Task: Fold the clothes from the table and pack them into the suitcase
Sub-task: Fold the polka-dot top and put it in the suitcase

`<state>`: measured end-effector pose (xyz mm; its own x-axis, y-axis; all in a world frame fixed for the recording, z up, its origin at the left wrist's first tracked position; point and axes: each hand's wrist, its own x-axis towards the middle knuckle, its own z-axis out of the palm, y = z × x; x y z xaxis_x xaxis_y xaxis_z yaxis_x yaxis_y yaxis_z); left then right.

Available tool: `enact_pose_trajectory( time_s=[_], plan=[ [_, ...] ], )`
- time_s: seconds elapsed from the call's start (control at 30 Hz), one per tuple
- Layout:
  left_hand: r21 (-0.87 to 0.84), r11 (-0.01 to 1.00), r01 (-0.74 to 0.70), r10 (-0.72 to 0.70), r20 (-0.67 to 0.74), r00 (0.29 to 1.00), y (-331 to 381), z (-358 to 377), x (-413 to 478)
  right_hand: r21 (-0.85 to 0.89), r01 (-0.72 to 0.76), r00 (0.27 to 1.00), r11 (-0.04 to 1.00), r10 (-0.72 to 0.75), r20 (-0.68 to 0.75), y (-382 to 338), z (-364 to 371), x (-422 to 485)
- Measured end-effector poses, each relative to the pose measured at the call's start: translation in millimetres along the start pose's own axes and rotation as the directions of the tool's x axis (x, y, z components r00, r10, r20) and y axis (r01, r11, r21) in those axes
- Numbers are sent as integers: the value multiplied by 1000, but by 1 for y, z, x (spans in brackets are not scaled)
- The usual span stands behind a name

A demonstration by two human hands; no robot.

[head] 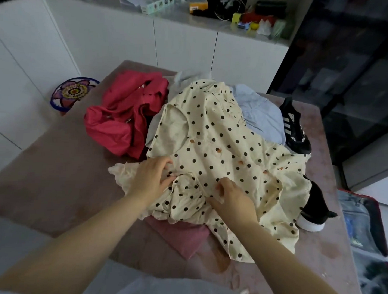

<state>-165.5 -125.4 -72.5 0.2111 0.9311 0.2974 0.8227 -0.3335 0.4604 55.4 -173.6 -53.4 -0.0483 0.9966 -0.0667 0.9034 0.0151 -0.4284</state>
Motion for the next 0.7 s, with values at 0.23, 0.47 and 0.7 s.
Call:
enact_pose_trajectory(
  time_s=[0.23, 0.47, 0.7],
  plan=[
    [-42, 994, -101, 101, 0, 995, -8, -34, 101, 65, 137, 929, 988, -105, -355, -7, -41, 64],
    [24, 999, -41, 40, 25, 999, 14, -33, 211, -116, 170, 978, 979, -182, -105, -11, -68, 122],
    [54, 992, 110, -120, 242, 963, 27, -3, 261, -138, 260, 966, 956, -255, 50, 7, -48, 131]
  ],
)
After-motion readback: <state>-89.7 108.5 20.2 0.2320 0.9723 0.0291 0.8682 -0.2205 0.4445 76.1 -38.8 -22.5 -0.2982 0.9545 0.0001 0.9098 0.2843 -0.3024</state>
